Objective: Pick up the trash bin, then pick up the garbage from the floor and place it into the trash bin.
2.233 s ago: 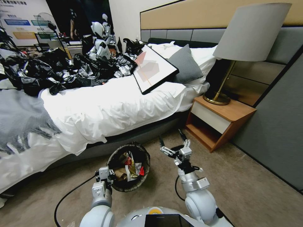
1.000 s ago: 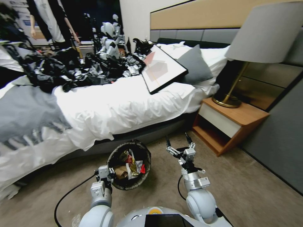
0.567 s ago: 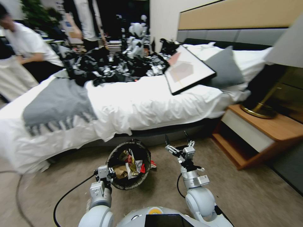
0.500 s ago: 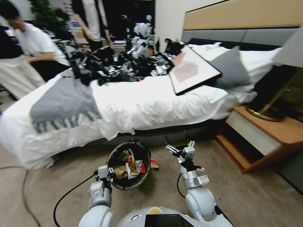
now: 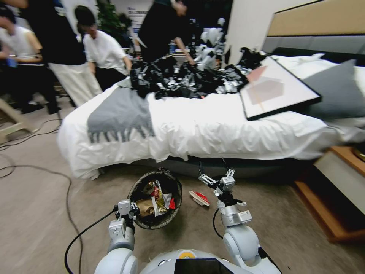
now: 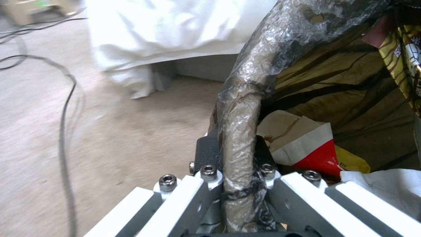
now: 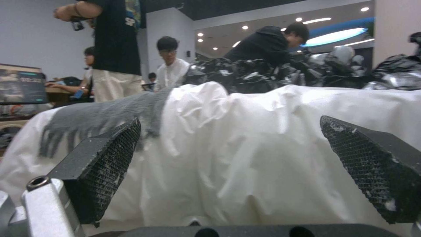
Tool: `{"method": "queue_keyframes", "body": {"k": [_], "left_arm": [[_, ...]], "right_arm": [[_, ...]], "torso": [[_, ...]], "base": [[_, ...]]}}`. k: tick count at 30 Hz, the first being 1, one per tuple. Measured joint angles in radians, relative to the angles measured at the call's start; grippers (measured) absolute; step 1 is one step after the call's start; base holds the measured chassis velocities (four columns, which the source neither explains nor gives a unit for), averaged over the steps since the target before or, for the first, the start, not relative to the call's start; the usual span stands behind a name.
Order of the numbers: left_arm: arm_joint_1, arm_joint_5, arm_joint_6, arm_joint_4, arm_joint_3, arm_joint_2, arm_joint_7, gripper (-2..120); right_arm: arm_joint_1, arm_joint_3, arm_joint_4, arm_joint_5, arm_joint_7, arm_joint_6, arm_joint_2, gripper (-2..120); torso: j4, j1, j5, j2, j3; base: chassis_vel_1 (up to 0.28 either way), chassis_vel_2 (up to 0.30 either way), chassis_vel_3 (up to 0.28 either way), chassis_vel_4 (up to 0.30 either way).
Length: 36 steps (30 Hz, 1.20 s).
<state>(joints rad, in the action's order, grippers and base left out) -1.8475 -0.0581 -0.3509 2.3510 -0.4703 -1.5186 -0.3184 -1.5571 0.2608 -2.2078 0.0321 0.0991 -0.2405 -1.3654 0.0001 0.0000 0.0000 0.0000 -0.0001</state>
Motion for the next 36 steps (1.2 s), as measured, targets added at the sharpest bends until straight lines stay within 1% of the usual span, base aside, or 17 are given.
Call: {"method": "queue_keyframes", "body": {"k": [3, 7, 11, 13, 14, 16, 17, 18, 20, 21, 24, 25, 29, 30, 32, 33, 36], "left_arm": [[0.0, 0.0, 0.003, 0.0, 0.001, 0.0, 0.0, 0], [0.001, 0.0, 0.004, 0.001, 0.003, 0.001, 0.001, 0], [-0.001, -0.001, 0.004, 0.002, 0.004, 0.002, 0.001, 0], [-0.002, -0.001, 0.005, 0.002, 0.007, 0.002, 0.001, 0], [-0.002, -0.001, 0.005, 0.002, 0.007, 0.002, 0.001, 0], [-0.003, -0.001, 0.005, 0.005, 0.007, 0.003, 0.001, 0], [-0.004, -0.001, 0.005, 0.006, 0.007, 0.004, 0.001, 0], [-0.004, -0.001, 0.005, 0.006, 0.007, 0.004, 0.001, 0], [-0.005, -0.002, 0.005, 0.009, 0.005, 0.006, 0.001, 0], [-0.005, -0.002, 0.005, 0.009, 0.005, 0.006, 0.001, 0], [-0.005, -0.002, 0.005, 0.009, 0.002, 0.006, 0.001, 0], [-0.005, -0.002, 0.005, 0.009, 0.002, 0.006, 0.001, 0], [-0.003, -0.003, 0.005, 0.009, 0.0, 0.006, 0.001, 0], [-0.003, -0.003, 0.005, 0.009, 0.0, 0.006, 0.001, 0], [-0.002, -0.003, 0.005, 0.009, -0.001, 0.006, 0.001, 0], [-0.002, -0.003, 0.005, 0.009, -0.001, 0.006, 0.001, 0], [0.0, -0.003, 0.005, 0.006, -0.002, 0.006, 0.002, 0]], "right_arm": [[0.002, -0.001, 0.0, 0.0, -0.001, 0.001, 0.0, 100], [0.004, -0.001, 0.002, 0.0, -0.003, 0.009, 0.003, 100], [0.007, 0.007, 0.004, 0.009, -0.022, 0.047, 0.019, 100], [0.016, 0.02, 0.014, 0.019, -0.026, 0.106, 0.032, 100], [0.016, 0.02, 0.014, 0.019, -0.026, 0.106, 0.032, 100], [0.031, 0.04, 0.038, 0.04, -0.027, 0.198, 0.048, 100], [0.043, 0.051, 0.059, 0.059, -0.031, 0.258, 0.058, 100], [0.043, 0.051, 0.059, 0.059, -0.031, 0.258, 0.058, 100], [0.062, 0.062, 0.105, 0.089, -0.039, 0.337, 0.073, 100], [0.062, 0.062, 0.105, 0.089, -0.039, 0.337, 0.073, 100], [0.092, 0.063, 0.206, 0.105, -0.048, 0.41, 0.09, 100], [0.092, 0.063, 0.206, 0.105, -0.048, 0.41, 0.09, 100], [0.127, 0.036, 0.343, 0.113, -0.053, 0.44, 0.104, 100], [0.127, 0.036, 0.343, 0.113, -0.053, 0.44, 0.104, 100], [0.142, 0.024, 0.398, 0.113, -0.054, 0.441, 0.107, 100], [0.142, 0.024, 0.398, 0.113, -0.054, 0.441, 0.107, 100], [0.164, 0.012, 0.48, 0.113, -0.059, 0.441, 0.109, 100]], "torso": [[0.0, 0.0, 0.0, 0.0, 0.0], [-0.0006, 0.0, 0.0, 0.0, 0.0], [-0.0005, 0.0, 0.0, 0.0, 0.0], [-0.0004, 0.0, 0.0, 0.0, 0.0], [-0.0004, 0.0, 0.0, 0.0, 0.0], [-0.0004, 0.0, 0.0, 0.0, 0.0], [-0.0004, 0.0, 0.0, 0.0, 0.0], [-0.0004, 0.0, 0.0, 0.0, 0.0], [-0.0003, 0.0, 0.0001, 0.0, 0.0], [-0.0003, 0.0, 0.0001, 0.0, 0.0], [-0.0002, 0.0, 0.0001, 0.0, 0.0], [-0.0002, 0.0, 0.0001, 0.0, 0.0], [-0.0002, 0.0, 0.0002, 0.0, 0.0], [-0.0002, 0.0, 0.0002, 0.0, 0.0], [-0.0003, 0.0, 0.0001, 0.0, 0.0], [-0.0003, 0.0, 0.0001, 0.0, 0.0], [-0.0003, 0.0, 0.0, 0.0, 0.0]], "base": [[0.089, 0.067, 0.071, 0.079], [0.008, 0.013, 0.003, 0.005], [0.0, 0.0, 0.0, 0.0], [0.0, 0.0, 0.0, 0.0], [0.0, 0.0, 0.0, 0.0], [0.0, 0.0, 0.0, 0.0], [0.0, 0.0, 0.0, 0.0], [0.0, 0.0, 0.0, 0.0], [0.0, 0.0, 0.0, 0.0], [0.0, 0.0, 0.0, 0.0], [0.0, 0.0, 0.0, 0.0], [0.0, 0.0, 0.0, 0.0], [0.0, 0.0, 0.0, 0.0], [0.0, 0.0, 0.0, 0.0], [0.0, 0.0, 0.0, 0.0], [0.0, 0.0, 0.0, 0.0], [0.0, 0.0, 0.0, 0.0]]}}
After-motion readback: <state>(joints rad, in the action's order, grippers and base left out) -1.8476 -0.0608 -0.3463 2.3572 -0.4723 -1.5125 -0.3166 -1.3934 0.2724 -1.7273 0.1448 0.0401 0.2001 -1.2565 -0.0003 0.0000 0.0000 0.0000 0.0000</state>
